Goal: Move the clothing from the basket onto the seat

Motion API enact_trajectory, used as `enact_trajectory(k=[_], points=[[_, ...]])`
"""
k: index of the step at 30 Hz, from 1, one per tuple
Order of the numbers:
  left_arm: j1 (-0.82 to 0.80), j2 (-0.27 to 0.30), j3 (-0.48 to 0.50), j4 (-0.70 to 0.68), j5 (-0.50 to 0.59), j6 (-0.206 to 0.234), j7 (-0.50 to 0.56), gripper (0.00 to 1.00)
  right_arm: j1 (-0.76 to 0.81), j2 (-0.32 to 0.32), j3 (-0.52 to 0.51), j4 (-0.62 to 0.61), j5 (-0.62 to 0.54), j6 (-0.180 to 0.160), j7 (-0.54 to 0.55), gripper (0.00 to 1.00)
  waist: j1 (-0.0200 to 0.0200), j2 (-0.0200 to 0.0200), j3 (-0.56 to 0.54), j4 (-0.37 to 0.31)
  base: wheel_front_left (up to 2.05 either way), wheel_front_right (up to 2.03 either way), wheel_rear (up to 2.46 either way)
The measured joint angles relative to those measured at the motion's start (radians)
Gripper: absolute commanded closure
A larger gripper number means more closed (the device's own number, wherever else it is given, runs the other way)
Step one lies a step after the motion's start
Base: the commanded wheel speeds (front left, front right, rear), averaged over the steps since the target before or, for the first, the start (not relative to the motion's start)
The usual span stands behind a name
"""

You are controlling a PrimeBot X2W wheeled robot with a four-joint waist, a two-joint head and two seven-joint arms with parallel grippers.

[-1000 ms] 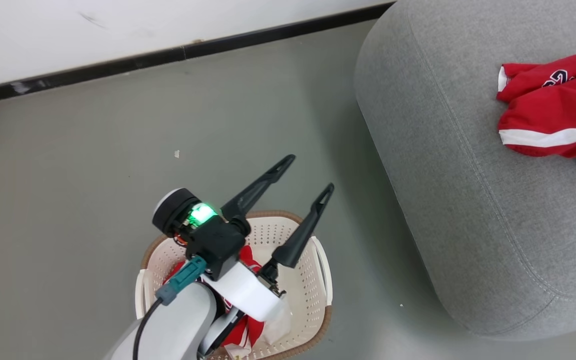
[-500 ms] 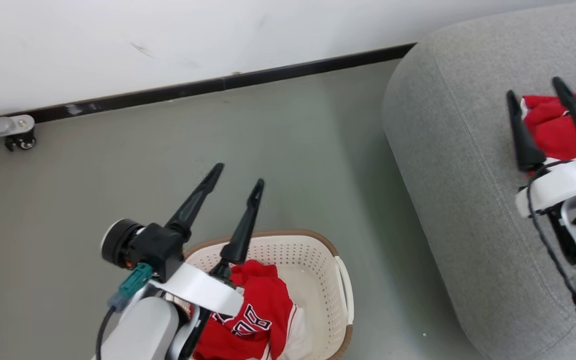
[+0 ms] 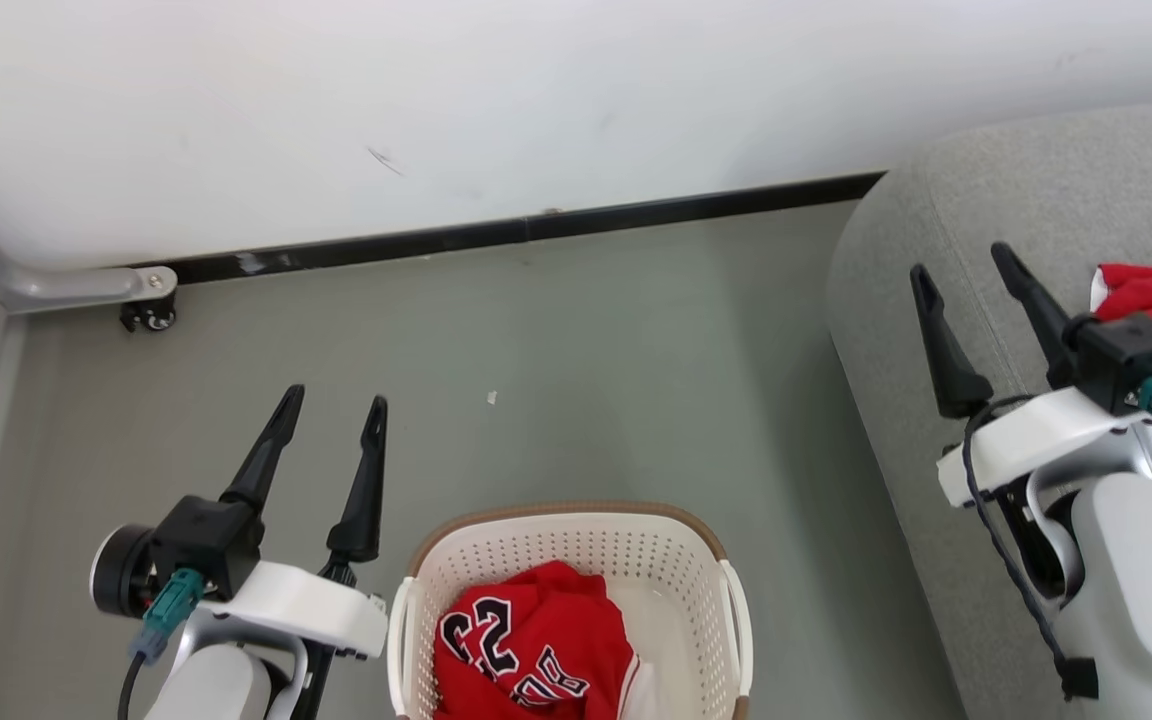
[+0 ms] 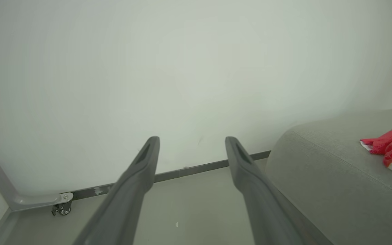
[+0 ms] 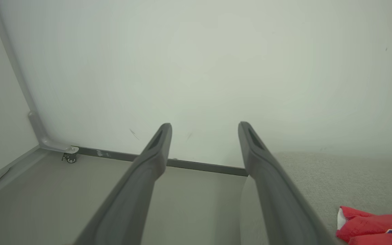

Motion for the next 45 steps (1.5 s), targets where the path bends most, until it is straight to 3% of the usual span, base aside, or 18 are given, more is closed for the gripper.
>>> enact_trajectory(k=[22,45], points=[[0.150,0.008,0.115,0.096,-0.033,0.070,0.000,0.00,0.273,0.062,-0.075,-0.034,-0.015,0.000,0.000,0.00,-0.0001,0.0000,-0.140,0.076,0.00,0.00,0.00],[0.211,0.015,0.152,0.106,-0.030,0.071,0.000,0.00,0.416,0.085,-0.050,-0.111,-0.018,0.000,0.014,0.00,0.0000,0.0000,-0.183,0.063,0.00,0.00,0.00]])
